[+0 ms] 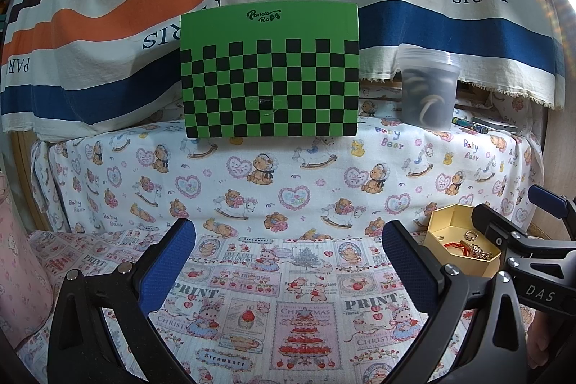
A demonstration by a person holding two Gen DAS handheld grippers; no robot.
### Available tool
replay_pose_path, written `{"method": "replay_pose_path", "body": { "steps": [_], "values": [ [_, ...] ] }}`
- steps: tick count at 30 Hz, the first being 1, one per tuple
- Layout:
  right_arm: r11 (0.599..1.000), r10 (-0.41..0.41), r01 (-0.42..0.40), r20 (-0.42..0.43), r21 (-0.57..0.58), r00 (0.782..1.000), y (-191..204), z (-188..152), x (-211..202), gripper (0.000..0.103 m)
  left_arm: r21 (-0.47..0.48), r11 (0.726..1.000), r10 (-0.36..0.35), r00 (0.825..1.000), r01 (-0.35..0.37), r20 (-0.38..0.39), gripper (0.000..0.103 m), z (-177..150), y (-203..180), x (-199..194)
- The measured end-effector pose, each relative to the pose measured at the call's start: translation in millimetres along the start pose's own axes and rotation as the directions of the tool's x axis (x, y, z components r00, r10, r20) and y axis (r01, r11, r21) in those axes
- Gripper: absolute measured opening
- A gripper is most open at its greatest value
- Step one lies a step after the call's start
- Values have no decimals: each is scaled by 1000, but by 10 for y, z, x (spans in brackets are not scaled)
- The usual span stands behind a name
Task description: Organize jewelry
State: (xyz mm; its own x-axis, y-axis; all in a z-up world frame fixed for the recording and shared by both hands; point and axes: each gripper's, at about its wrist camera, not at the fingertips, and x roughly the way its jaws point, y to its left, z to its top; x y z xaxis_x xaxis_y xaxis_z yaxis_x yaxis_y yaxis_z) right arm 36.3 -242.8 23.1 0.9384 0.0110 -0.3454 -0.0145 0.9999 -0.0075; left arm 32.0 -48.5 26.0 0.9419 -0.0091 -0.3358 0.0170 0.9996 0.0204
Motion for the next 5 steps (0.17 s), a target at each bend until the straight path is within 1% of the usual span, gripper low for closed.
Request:
{"method": "replay_pose_path", "body": {
  "steps": [5],
  "values": [
    [1000, 1, -1, -2, -3, 1000, 2, 1, 0, 103, 2, 1000, -5, 1000, 5, -2, 103, -2, -5, -3]
  ]
}}
